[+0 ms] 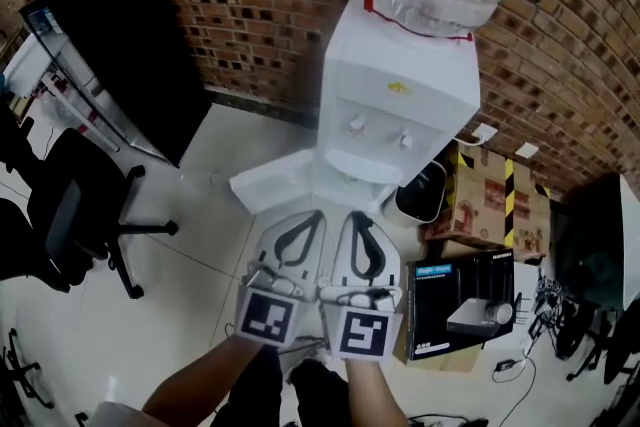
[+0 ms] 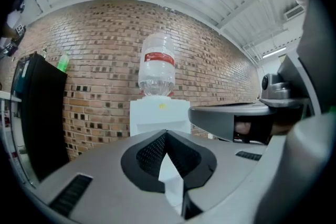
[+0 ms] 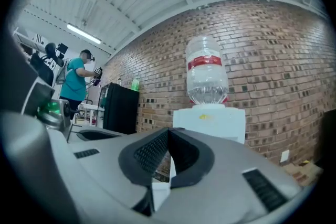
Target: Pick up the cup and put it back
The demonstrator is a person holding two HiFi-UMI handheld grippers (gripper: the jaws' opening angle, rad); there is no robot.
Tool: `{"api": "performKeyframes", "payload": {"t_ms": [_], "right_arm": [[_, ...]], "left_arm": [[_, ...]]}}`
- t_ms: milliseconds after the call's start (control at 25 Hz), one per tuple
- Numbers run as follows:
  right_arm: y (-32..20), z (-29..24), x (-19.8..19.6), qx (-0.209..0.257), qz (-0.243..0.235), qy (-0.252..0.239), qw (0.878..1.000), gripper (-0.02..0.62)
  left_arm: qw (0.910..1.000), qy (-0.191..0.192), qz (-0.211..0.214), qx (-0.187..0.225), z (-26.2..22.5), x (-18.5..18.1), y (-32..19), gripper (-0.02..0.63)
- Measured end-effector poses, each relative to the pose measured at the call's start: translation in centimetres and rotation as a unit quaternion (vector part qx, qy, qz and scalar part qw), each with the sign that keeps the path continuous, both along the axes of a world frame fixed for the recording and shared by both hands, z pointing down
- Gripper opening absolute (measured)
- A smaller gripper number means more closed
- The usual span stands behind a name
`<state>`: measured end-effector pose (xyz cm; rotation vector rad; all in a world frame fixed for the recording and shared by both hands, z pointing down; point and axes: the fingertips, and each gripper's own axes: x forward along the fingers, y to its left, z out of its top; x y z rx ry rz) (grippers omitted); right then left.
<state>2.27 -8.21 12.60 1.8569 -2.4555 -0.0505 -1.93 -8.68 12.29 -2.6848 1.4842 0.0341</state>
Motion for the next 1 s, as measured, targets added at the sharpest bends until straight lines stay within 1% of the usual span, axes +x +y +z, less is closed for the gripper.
{"api": "performKeyframes", "payload": {"t_ms": [80,160,280,360,440,520,640,760,880,1000], "right_arm": [[1.9,-3.5,0.1,-0.006,-0.003,-0.002,1.000,0.006],[3.4,-7.1,0.3,-0.005,-0.007,-0.003,1.000,0.006],[6.0,-11.5,0.6,-0.003,-0.009,-0.009,1.000,0.005],[7.6,-13.7,0.9,-0.005,-0.005,-0.018,1.000,0.005],[9.0,-15.8,1.4,-0.001,0.001,-0.021,1.000,0.005],[10.3,-17.3,1.6,0.004,0.007,-0.023,1.000,0.005],[12.4,-18.6,0.9,0.003,0.021,-0.018,1.000,0.005],[14.8,-19.9,-0.7,0.005,0.030,-0.009,0.999,0.005],[17.7,-20.7,-2.2,0.000,0.042,-0.011,0.999,0.005],[20.3,-21.0,-3.5,-0.009,0.051,-0.016,0.999,0.005]], "left_arm": [[1.0000,-0.008,0.002,0.000,-3.5,0.1,1.9,0.000],[0.9998,-0.010,0.008,0.012,-7.3,0.4,3.4,0.000],[0.9995,0.003,0.020,0.026,-12.1,1.0,5.7,0.000],[0.9991,0.005,0.026,0.031,-14.5,1.3,7.2,0.000],[0.9988,0.016,0.028,0.037,-16.6,1.4,8.6,0.000],[0.9983,0.027,0.032,0.039,-18.1,1.3,10.1,0.000],[0.9979,0.025,0.044,0.040,-19.3,0.6,12.2,0.000],[0.9965,0.039,0.056,0.047,-20.9,-0.8,14.1,0.000],[0.9945,0.036,0.076,0.063,-22.4,-2.1,16.8,0.000],[0.9938,0.043,0.085,0.056,-23.1,-3.5,19.5,0.000]]}}
